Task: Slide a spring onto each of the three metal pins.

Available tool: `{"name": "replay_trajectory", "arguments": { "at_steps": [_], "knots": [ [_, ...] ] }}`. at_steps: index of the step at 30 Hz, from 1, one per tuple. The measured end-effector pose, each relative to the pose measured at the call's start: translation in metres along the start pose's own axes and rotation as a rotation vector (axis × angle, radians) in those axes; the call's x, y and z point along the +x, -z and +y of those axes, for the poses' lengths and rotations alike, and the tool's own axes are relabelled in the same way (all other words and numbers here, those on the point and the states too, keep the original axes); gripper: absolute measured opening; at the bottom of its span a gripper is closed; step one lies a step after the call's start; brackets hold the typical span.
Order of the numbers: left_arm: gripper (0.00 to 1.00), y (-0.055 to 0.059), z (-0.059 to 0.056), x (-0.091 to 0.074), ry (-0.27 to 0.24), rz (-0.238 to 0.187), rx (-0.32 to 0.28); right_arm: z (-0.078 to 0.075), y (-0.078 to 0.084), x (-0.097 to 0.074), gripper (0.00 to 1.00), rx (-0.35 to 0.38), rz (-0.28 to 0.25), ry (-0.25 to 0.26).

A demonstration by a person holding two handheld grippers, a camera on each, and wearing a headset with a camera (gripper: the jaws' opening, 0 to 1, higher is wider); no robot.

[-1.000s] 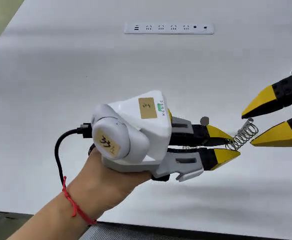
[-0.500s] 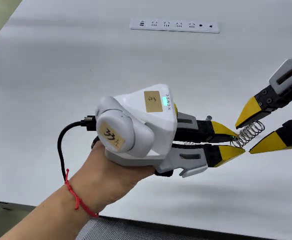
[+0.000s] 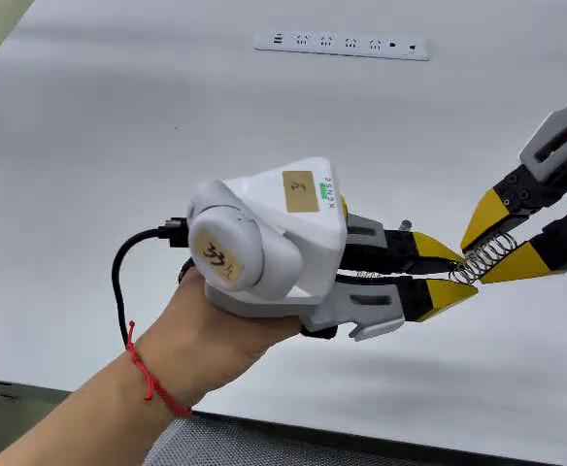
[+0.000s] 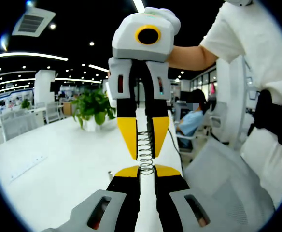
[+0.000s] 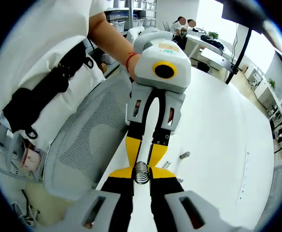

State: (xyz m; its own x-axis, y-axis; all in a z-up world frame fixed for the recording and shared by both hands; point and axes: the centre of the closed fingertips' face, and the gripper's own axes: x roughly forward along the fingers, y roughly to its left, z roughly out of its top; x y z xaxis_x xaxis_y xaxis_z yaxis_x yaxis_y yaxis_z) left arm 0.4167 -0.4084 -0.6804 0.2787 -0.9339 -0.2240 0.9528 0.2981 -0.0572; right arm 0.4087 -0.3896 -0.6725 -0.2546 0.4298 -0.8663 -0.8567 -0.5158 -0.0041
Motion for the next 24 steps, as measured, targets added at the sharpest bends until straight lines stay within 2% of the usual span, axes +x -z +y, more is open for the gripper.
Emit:
{"name": "replay_trajectory", "arguments": {
  "at_steps": [24],
  "knots": [
    [0.11,0.0033,-0.0013,-0.0022,0.0,-0.002,-0.002,0.0004,-0.0016,0.0039,0.12,0.009,0.021,-0.004]
  ]
}}
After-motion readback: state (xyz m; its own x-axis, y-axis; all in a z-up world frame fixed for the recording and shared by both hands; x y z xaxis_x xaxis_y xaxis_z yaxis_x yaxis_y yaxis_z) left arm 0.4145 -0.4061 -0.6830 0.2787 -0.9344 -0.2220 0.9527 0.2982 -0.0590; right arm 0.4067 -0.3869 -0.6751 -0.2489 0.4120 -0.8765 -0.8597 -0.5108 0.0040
